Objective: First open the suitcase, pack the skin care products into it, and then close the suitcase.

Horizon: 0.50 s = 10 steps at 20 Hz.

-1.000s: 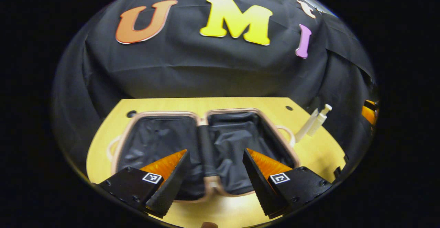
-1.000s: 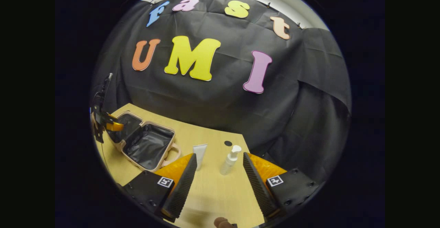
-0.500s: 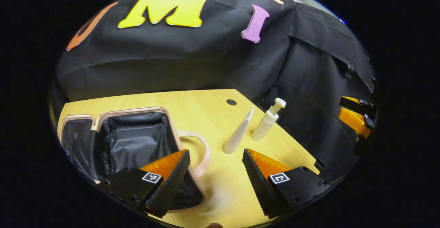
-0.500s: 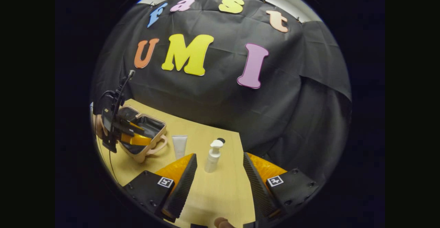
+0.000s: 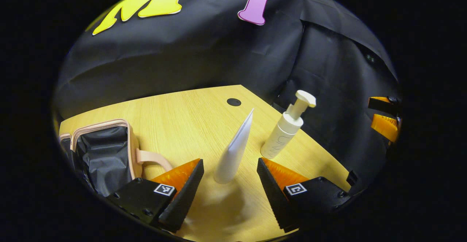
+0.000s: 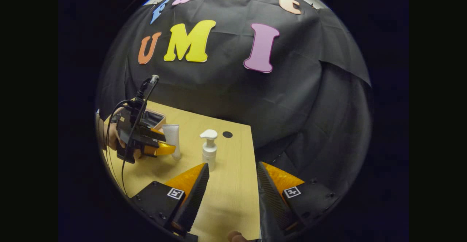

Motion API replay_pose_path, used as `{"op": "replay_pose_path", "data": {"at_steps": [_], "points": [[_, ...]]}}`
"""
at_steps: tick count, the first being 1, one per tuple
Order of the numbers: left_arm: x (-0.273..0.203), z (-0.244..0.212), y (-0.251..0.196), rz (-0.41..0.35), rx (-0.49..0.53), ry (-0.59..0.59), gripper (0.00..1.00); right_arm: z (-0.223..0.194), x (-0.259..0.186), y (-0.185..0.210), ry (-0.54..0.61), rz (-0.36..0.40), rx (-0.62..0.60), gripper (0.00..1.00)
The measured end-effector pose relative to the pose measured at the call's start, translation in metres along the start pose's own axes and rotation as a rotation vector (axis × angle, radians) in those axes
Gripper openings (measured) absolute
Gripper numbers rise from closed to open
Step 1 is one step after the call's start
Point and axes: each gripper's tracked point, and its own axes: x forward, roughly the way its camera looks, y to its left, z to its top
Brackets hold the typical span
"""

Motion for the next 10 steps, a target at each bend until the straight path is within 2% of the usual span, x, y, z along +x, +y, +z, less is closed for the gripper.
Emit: {"op": "replay_pose_path", "data": {"at_steps": [6,7,8,9,10], "points": [[0.028,-0.003,0.008,0.063,-0.018,0.001,0.75,-0.013,0.031,-0.005,0.038,0.046,-0.002,0.80],[0.030,-0.004,0.010,0.082,-0.019,0.005,0.80,-0.014,0.033,-0.002,0.042,0.054,0.005,0.80],[0.031,-0.008,0.012,0.094,-0.021,0.015,0.70,-0.014,0.037,0.000,0.047,0.060,0.011,0.80],[0.033,-0.012,0.013,0.097,-0.024,0.027,0.67,-0.015,0.042,0.002,0.053,0.069,0.017,0.80],[0.035,-0.013,0.009,0.093,-0.031,0.032,0.70,-0.016,0.047,0.006,0.060,0.082,0.025,0.80]]}}
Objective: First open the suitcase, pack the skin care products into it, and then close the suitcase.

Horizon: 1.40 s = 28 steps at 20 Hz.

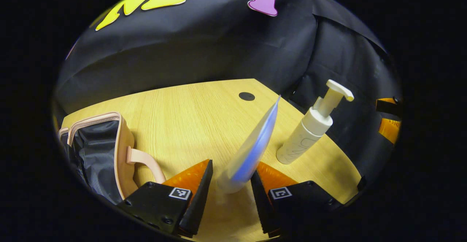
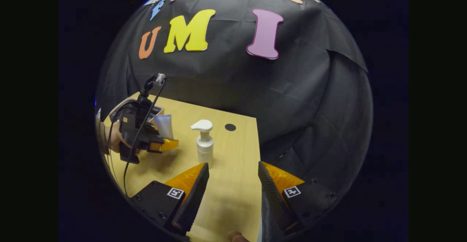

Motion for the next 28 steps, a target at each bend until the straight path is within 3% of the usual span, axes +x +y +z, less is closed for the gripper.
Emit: {"op": "replay_pose_path", "data": {"at_steps": [1,3,8,10,11,12,15,24,26,28], "points": [[0.001,0.000,-0.001,0.005,-0.001,-0.003,0.68,-0.002,0.007,0.003,0.006,0.011,0.007,0.80],[0.000,-0.001,-0.002,0.014,0.000,0.001,0.53,-0.003,0.014,0.008,0.014,0.028,0.020,0.80],[-0.022,-0.006,-0.020,-0.030,-0.040,0.013,0.45,-0.002,0.035,0.030,0.042,0.073,0.072,0.80],[-0.037,-0.010,-0.023,-0.026,-0.026,0.022,0.43,0.000,0.041,0.041,0.037,0.090,0.078,0.80],[-0.047,-0.013,-0.025,-0.029,-0.015,0.024,0.51,0.002,0.048,0.047,0.032,0.101,0.077,0.80],[-0.056,-0.015,-0.028,-0.033,-0.002,0.020,0.42,0.003,0.056,0.052,0.027,0.101,0.068,0.80],[-0.088,-0.020,-0.030,-0.018,0.030,0.011,0.42,-0.001,0.084,0.060,0.032,0.093,0.044,0.80],[-0.211,-0.042,-0.016,0.066,0.000,-0.003,0.42,-0.028,0.143,0.080,0.125,0.042,0.047,0.81],[-0.233,-0.053,-0.005,0.091,-0.039,0.006,0.42,-0.031,0.150,0.085,0.134,0.038,0.058,0.77],[-0.254,-0.061,0.009,0.124,-0.106,0.006,0.42,-0.031,0.152,0.083,0.135,0.007,0.062,0.67]]}}
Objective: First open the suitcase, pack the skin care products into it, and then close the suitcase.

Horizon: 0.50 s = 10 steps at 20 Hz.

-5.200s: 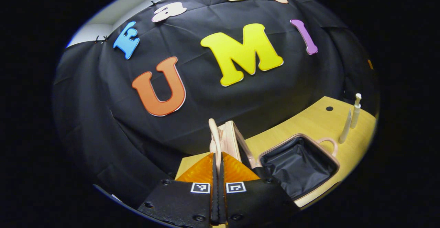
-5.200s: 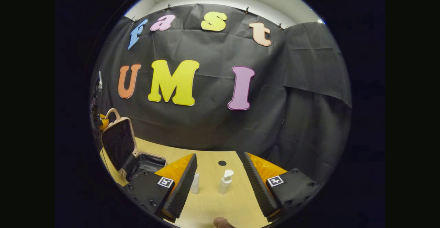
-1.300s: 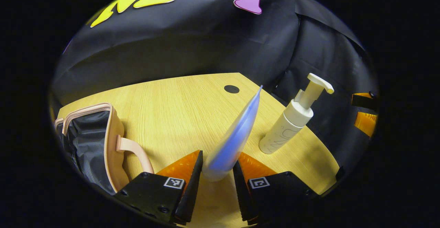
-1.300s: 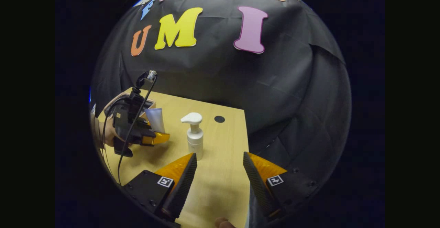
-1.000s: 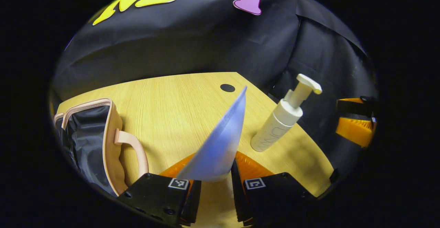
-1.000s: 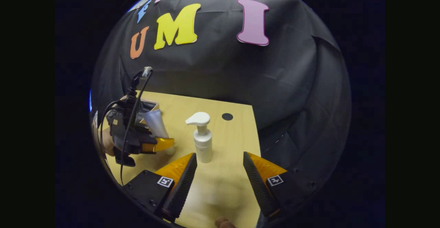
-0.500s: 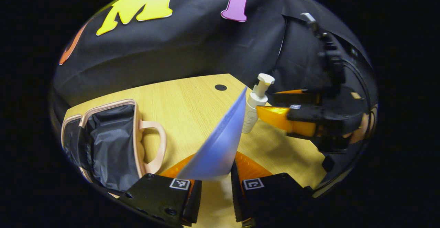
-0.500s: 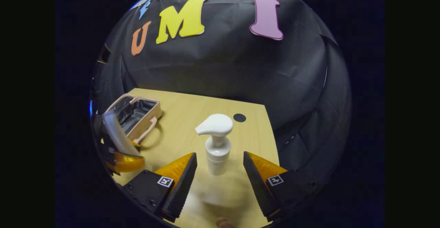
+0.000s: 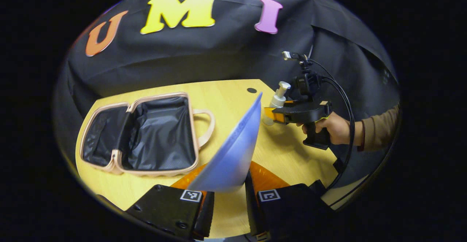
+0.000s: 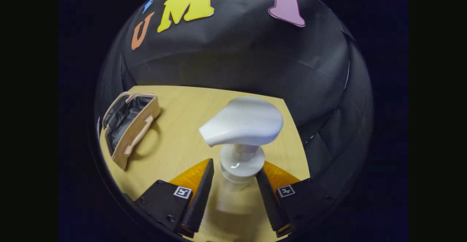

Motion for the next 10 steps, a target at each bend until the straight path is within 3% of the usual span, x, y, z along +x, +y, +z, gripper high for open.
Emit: {"op": "replay_pose_path", "data": {"at_steps": [2,4,7,10], "points": [[-0.015,0.008,0.022,0.041,-0.053,-0.030,0.42,0.003,0.000,0.005,-0.002,0.012,0.033,0.54],[-0.025,0.012,0.037,0.047,-0.089,-0.041,0.42,0.002,-0.001,0.004,-0.006,0.001,0.036,0.52],[-0.033,0.014,0.071,0.088,-0.044,-0.030,0.42,-0.001,-0.007,0.010,0.002,-0.015,0.046,0.52],[-0.042,0.022,0.089,0.106,-0.065,-0.058,0.42,-0.005,-0.016,0.020,0.029,-0.025,0.040,0.51]]}}
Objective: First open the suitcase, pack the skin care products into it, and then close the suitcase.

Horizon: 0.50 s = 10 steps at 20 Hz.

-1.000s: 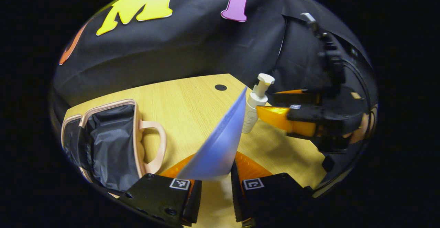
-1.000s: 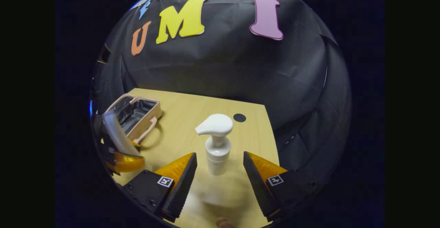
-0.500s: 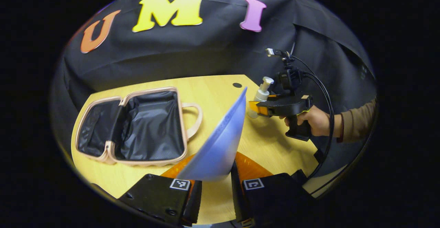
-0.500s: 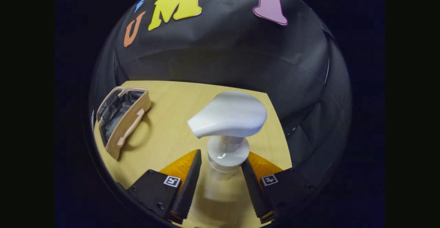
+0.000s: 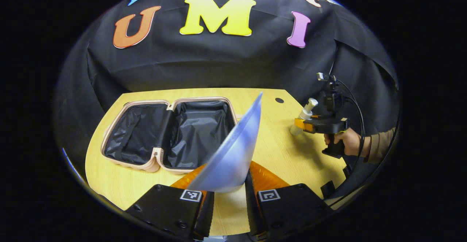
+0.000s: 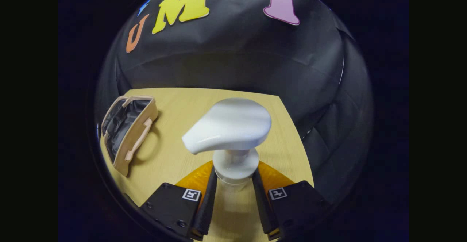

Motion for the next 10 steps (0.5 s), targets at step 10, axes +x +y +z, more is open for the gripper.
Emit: {"op": "replay_pose_path", "data": {"at_steps": [10], "points": [[0.066,0.009,0.099,0.054,0.032,0.084,0.42,-0.001,-0.090,0.031,-0.011,0.008,-0.009,0.49]]}}
